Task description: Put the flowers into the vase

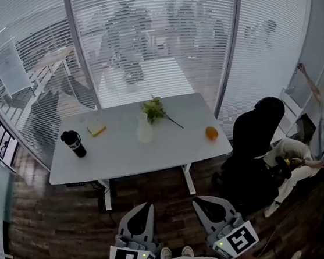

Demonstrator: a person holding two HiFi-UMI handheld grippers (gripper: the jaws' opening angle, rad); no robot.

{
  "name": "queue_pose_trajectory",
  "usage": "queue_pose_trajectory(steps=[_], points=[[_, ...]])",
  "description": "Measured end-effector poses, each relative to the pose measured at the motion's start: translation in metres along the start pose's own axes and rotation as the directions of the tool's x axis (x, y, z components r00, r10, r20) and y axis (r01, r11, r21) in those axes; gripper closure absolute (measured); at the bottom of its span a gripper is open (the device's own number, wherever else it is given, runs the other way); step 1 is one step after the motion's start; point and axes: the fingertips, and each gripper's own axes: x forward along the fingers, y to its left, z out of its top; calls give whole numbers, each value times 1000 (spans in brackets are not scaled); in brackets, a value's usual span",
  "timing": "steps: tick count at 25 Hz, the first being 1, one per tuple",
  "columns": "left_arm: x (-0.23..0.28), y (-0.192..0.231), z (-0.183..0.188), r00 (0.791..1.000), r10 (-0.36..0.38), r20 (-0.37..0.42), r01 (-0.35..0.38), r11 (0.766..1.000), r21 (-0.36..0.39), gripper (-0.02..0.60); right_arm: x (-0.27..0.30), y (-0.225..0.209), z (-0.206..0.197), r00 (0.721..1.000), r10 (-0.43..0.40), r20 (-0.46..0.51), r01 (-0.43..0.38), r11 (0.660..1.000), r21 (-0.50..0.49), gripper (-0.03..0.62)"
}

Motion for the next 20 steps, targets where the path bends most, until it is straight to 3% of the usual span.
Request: queue_pose_trajectory(steps=[12, 20], points=[[-20, 31, -7, 998, -58, -11, 57, 998, -33, 568, 21, 37, -8, 999, -42, -19, 42, 999, 23, 585], [-13, 45, -12, 998, -55, -26, 54, 998, -41, 568, 33, 32, -15, 998, -54, -33, 55, 998, 35, 585]])
